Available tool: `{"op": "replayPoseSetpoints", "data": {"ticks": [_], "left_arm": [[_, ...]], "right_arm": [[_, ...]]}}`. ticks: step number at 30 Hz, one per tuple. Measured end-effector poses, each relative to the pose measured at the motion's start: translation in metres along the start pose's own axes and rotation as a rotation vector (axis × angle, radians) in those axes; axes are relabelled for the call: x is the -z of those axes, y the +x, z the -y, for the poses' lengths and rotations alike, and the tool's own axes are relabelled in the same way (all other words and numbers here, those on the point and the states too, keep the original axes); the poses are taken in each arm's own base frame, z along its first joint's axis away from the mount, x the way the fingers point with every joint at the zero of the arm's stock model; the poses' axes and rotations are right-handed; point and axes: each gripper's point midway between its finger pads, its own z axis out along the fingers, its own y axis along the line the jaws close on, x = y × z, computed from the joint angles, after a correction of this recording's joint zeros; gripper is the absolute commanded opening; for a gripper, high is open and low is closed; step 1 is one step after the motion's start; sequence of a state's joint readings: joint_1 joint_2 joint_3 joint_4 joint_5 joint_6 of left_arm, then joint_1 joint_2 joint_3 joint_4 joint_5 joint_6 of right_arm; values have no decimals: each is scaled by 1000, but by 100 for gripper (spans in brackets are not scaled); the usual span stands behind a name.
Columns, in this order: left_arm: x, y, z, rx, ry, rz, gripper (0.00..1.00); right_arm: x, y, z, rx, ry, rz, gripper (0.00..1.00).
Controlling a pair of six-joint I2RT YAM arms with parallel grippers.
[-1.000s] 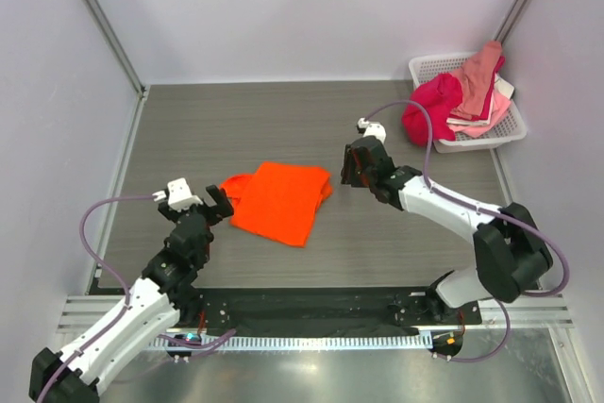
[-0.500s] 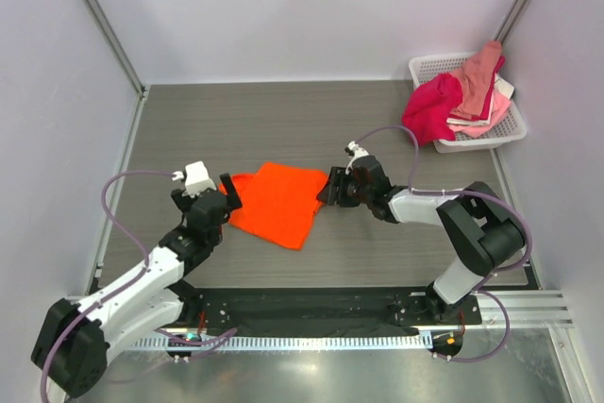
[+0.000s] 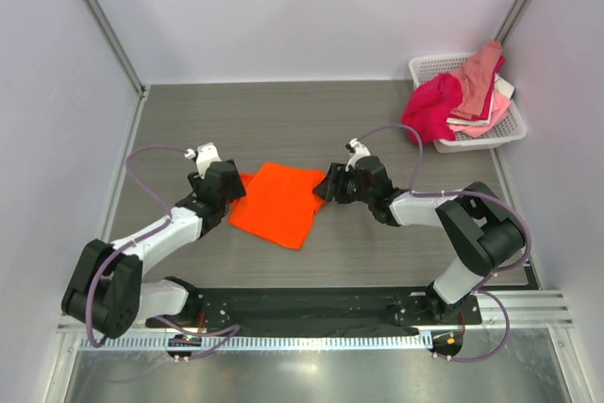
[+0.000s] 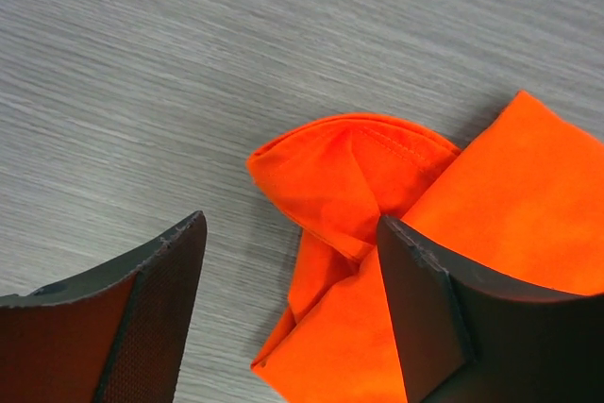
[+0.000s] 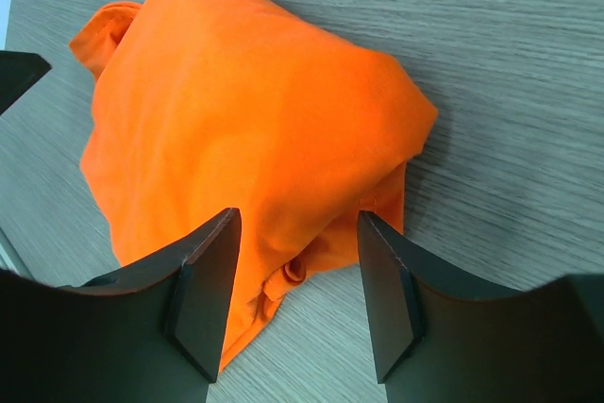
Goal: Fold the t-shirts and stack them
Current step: Flatten the tshirt out
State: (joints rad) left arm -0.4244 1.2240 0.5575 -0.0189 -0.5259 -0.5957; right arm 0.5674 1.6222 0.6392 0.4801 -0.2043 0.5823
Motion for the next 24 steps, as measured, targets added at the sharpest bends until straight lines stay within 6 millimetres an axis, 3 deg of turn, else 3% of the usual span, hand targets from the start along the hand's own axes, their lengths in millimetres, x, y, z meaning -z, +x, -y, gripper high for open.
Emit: {"op": "replayPoseSetpoints", "data": {"ticks": [5,7,10,16,19,20,22,24], "left_arm": [[-16,13,-2,-7,-17,-72,69],[-25,20,-5,-5,-29,-112,59],[-36,27,-7,-5,-43,-166,54],[-46,29,3,-10,-21,-218,28],[-50,29,5,-1,-9,-236,8],[-52,29,5,4,-7,-243,0],[-53,31,3,11,-8,-253,0],[-53,31,1,13,-8,-260,0]], "right_arm": [[0,1,-3,5,-18,6,69],[0,0,-5,7,-27,7,72],[0,1,-9,14,-44,9,72],[-6,9,-13,28,-48,-16,67],[-8,8,-15,36,-46,-14,64],[-8,7,-14,39,-43,-11,61],[-9,5,-13,43,-34,-4,51],[-10,2,-11,47,-19,8,27]]}}
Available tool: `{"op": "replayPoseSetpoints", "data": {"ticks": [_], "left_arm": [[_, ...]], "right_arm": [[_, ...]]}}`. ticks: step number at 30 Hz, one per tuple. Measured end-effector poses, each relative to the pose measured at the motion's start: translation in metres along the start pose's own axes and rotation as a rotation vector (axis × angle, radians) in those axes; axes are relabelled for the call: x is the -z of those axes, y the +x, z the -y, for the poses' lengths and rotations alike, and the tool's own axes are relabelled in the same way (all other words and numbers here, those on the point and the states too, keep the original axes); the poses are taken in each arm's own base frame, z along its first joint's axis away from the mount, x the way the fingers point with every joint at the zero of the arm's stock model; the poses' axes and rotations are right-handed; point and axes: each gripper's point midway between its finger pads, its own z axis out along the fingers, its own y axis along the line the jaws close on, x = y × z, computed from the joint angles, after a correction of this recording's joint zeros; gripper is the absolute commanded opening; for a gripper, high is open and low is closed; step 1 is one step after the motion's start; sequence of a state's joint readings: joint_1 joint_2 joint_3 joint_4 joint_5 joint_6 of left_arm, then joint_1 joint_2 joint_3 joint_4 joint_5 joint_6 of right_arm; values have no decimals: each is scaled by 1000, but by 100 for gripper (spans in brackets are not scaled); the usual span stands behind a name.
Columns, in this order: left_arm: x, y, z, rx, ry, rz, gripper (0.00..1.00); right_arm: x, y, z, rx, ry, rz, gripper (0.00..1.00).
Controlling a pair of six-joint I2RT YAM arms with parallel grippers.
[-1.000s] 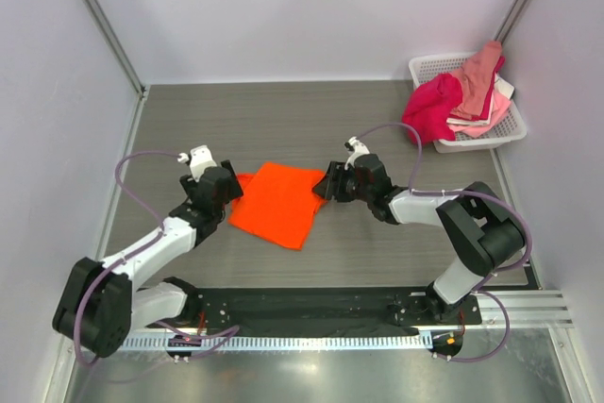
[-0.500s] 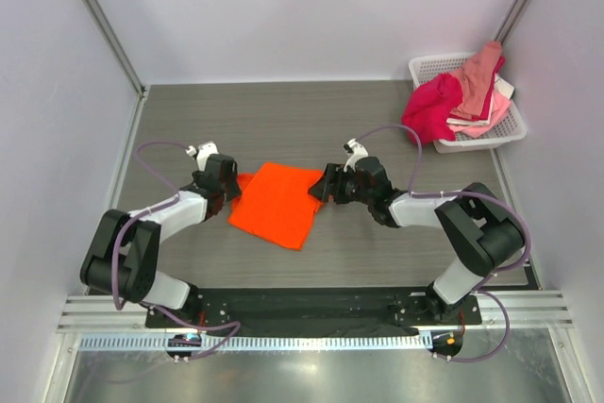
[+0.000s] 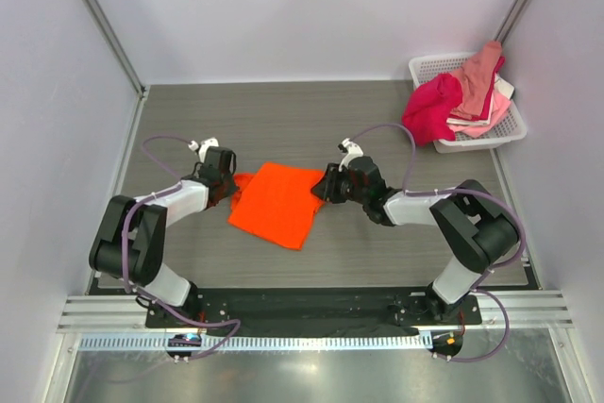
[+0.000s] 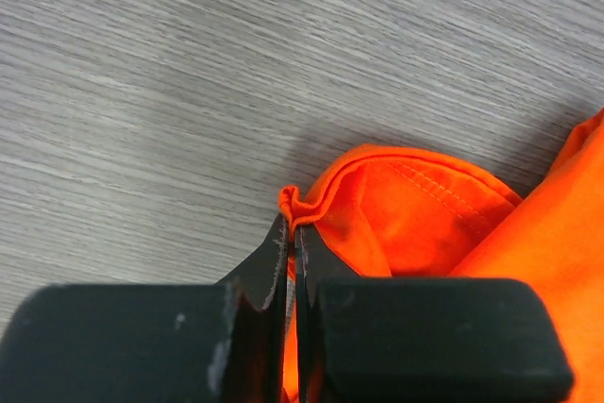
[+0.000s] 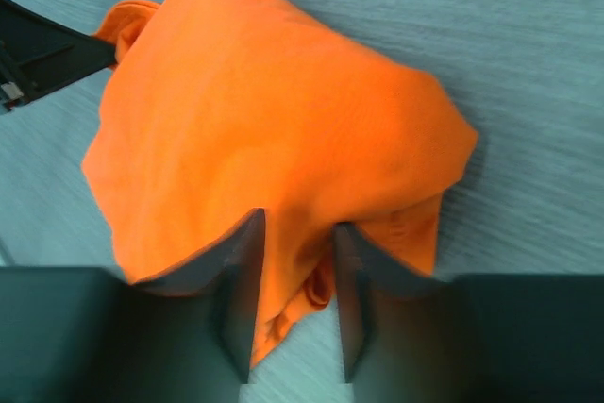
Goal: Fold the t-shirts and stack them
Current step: Flatten the tshirt out
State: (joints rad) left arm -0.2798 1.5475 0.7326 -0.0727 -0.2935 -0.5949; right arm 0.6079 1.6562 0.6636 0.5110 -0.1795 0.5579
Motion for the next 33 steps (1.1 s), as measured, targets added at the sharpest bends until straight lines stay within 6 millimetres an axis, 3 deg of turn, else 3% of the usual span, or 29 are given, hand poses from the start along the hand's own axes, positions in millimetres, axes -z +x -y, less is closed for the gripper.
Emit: {"op": "replayPoseSetpoints", "data": {"ticks": [2,3,6,10,16,20,24,26,29,30,33], "left_arm": [[0,0,0,1,3,1,0],[2,-1,0,3,6,4,0],[14,-2,-4,16,21,36,0],[45,-11,-13,79,57,130,0],[110,-57,-6,249,187,325,0],[145,-82,-5,302,217,374,0],[193,-141,7,326,225,444,0],[221,-180,16,334,231,487,0],[258,-236,28,334,230,546,0],[272,-257,30,336,230,581,0],[306,-293,23,336,210,654,0]], "right_arm": [[-1,-2,3,-8,18,11,5],[-1,-4,4,-10,28,18,1],[1,-8,10,-22,68,44,1],[21,-22,17,-22,120,129,1],[79,-57,37,-70,215,369,1],[101,-74,47,-95,271,480,1],[107,-88,57,-111,350,513,1],[107,-111,58,-123,394,518,1],[118,-175,39,-139,390,596,1],[128,-202,26,-140,368,645,1],[167,-253,-8,-128,301,776,1]]}}
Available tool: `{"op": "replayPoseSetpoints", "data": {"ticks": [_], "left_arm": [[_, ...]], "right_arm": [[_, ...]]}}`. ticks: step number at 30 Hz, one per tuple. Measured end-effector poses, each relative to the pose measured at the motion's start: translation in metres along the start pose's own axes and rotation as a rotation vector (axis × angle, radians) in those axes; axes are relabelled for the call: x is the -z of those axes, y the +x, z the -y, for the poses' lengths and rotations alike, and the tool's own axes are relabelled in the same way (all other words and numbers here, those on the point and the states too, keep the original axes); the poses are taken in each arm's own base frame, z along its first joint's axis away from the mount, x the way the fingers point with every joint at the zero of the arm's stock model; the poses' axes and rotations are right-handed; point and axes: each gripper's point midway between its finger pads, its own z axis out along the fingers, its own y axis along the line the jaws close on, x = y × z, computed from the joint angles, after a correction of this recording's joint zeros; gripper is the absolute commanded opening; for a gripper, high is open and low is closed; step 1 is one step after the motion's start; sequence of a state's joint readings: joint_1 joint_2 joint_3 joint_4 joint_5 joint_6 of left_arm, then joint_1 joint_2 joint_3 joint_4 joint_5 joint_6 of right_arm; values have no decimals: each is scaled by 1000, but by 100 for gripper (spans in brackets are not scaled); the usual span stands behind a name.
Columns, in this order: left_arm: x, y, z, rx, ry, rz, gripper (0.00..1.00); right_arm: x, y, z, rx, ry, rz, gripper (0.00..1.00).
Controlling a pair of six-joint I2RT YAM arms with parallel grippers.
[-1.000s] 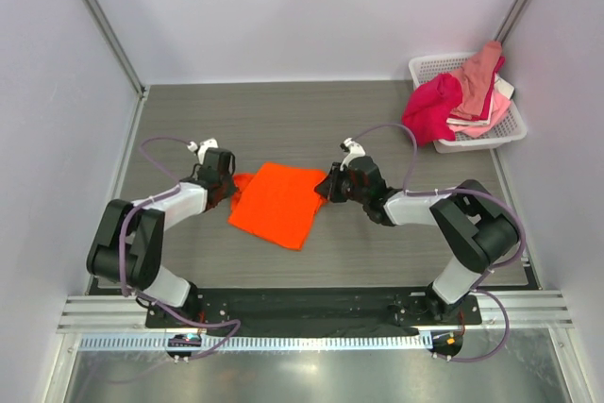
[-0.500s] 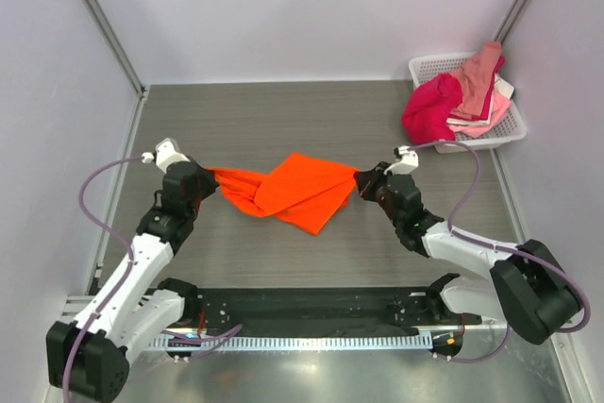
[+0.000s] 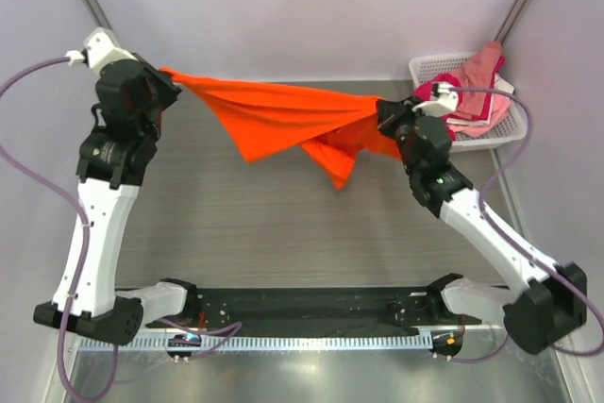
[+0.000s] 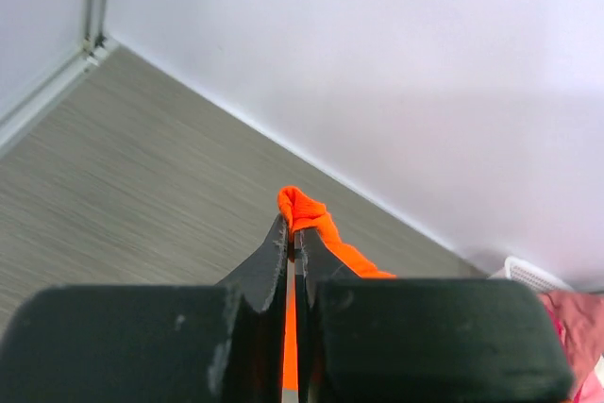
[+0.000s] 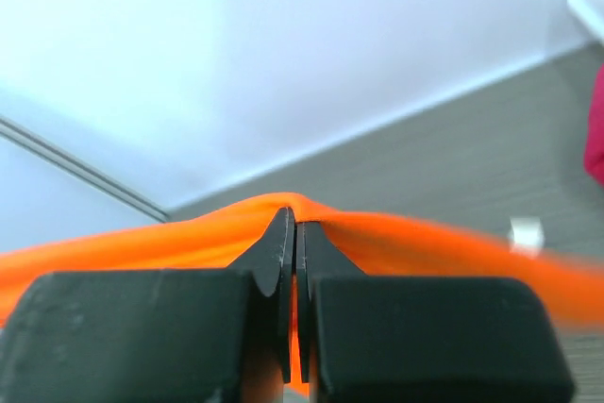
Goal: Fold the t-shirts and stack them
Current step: Flatten the tshirt out
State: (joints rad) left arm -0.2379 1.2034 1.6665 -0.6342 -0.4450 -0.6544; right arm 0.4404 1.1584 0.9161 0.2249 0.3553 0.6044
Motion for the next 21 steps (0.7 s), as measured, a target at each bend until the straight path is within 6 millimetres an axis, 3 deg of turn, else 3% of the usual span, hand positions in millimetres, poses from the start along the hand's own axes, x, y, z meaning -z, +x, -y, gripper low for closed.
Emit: {"op": "replayPoseSetpoints", "data": {"ticks": [3,5,7,11,15,18,21], "left_arm": [[17,-20,-8,-13,-11,38,0],[29,-19,-16,-23,-8,40,0],[40,-8,-28,-38,-12,22,0],[52,26,-52,-75,-28,-50,0],[62,44,-57,-91,-4,-120,0],[68,38,-48,-84,31,-136,0],[61,31,-36,-81,44,-142,0]], "right_arm": [[35,-43,-15,-37,-70,93,1],[62,-55,-17,-53,-122,124,1],[84,-54,-13,-57,-160,123,1],[109,-27,3,-28,-184,45,1],[126,-3,13,24,-186,-66,1],[135,-9,5,52,-213,-101,1],[134,-38,-24,63,-264,-90,1]]}}
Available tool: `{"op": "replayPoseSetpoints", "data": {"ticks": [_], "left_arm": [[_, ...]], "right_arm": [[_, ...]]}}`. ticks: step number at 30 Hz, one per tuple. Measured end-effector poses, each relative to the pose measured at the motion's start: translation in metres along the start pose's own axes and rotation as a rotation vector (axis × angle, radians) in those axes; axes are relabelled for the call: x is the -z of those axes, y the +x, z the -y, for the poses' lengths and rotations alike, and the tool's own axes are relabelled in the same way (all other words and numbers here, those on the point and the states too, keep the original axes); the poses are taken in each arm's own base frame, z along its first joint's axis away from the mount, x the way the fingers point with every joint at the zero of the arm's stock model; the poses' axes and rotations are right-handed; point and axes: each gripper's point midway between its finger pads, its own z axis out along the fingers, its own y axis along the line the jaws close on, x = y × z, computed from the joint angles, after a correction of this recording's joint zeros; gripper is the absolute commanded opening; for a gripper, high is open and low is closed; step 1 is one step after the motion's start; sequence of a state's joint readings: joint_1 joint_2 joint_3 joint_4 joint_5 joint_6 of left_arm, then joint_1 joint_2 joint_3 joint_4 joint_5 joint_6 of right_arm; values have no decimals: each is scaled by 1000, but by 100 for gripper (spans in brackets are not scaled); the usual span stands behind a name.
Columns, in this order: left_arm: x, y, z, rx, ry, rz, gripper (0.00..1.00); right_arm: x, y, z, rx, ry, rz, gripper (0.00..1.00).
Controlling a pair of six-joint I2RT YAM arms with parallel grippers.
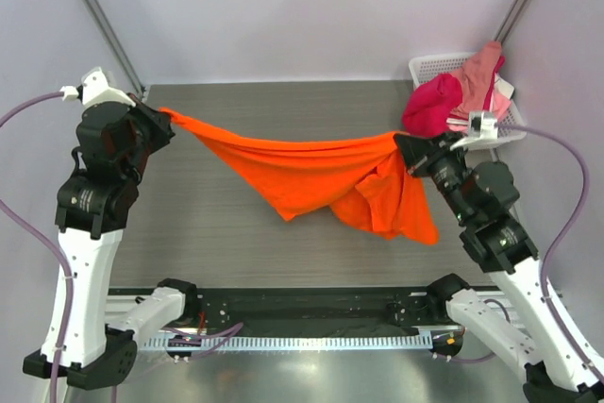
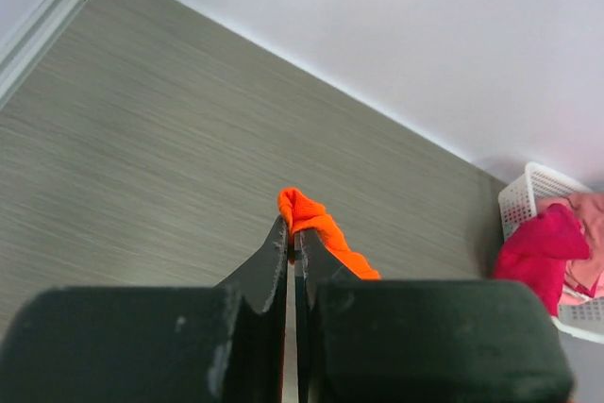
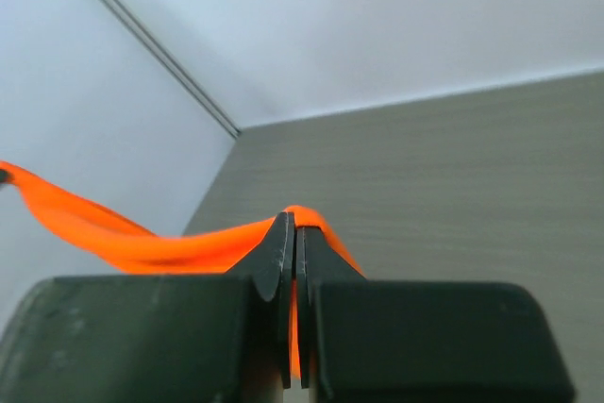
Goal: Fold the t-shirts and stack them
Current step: Flatten the tshirt out
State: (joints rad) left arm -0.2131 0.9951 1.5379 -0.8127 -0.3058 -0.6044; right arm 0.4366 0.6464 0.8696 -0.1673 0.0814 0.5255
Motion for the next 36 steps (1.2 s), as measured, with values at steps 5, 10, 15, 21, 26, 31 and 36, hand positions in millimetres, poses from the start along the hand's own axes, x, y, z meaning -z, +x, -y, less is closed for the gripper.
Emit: {"op": "replayPoseSetpoints", "data": {"ticks": [5,10,15,21,26,31,36], "left_arm": [[-46,21,-13,38,-95,-62,0],[-132,75,-44,90,-274,-207,72],[-192,119,-55,93,-365,-335,100],[-155,153,-69,98,-340,-335,100],[-110,173,-85,176,-280,-277,99],[-102,210,-92,248,-184,-264,99],[-98,237,-106,252,-203,-307,100]], "right_arm": [[-71,-20,-41,11,-88,-64,2],[-167,86,0,-19,3,-347,85],[-174,167,51,-47,153,-569,77],[-109,171,60,-78,164,-546,58],[-65,199,77,-121,197,-585,52],[-41,249,96,-146,251,-714,50],[-32,287,108,-176,285,-813,46]]}}
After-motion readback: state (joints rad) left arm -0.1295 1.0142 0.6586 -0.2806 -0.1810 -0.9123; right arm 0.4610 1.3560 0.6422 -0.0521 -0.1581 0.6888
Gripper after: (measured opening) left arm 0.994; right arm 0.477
